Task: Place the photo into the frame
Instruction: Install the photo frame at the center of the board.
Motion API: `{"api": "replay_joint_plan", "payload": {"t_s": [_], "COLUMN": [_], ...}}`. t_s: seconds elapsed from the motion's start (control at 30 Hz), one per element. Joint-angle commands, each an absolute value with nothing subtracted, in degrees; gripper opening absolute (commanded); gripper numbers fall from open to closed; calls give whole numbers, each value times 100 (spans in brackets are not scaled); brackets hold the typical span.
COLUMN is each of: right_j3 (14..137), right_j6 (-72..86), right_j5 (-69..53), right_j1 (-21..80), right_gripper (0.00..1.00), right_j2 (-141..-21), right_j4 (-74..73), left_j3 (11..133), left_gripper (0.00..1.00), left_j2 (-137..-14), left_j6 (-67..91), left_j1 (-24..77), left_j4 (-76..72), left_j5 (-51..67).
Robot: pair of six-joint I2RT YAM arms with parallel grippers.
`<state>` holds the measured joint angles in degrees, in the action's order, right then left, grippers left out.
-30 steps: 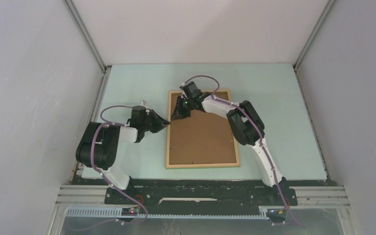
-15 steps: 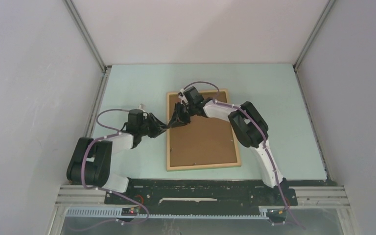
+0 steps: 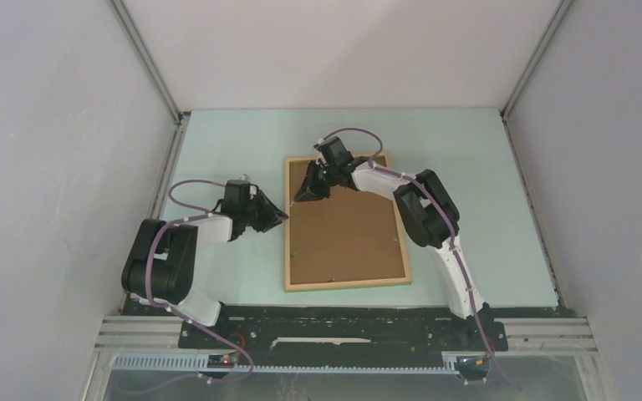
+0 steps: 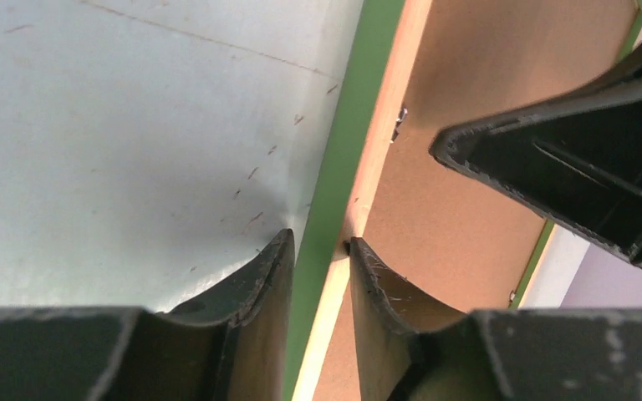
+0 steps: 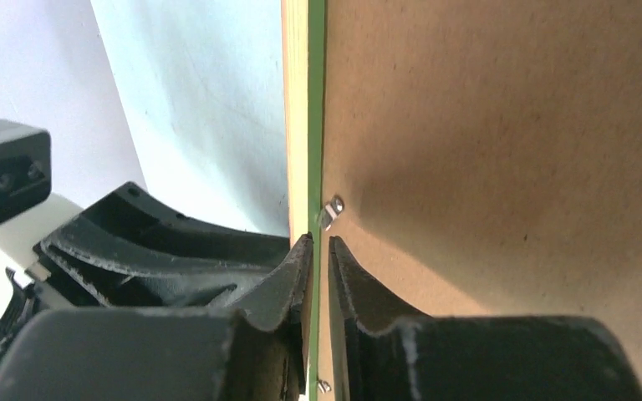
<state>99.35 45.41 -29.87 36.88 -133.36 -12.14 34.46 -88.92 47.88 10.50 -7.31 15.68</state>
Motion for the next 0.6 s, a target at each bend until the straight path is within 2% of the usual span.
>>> {"api": "replay_joint_plan", "payload": {"t_s": [0.0, 0.23, 0.57], "right_j3": [10309, 10562, 11455], "right_j6": [4613, 4532, 4054], "right_j5": [-2744, -2336, -1050], "right_j1": [3790, 3908, 4231], "right_gripper": [18, 14, 11], "right_j2": [-13589, -13842, -14188], "right_j4": [-1414, -1870, -3275], "left_j3": [3577, 3453, 3402], "left_gripper": [32, 18, 11], "left_j2": [-9077, -9076, -8983], "left_j6": [4600, 4614, 4605], "left_j1": [1153, 1195, 1221], "left_j4": [-642, -694, -712], "left_j5": [1468, 1472, 1530]}}
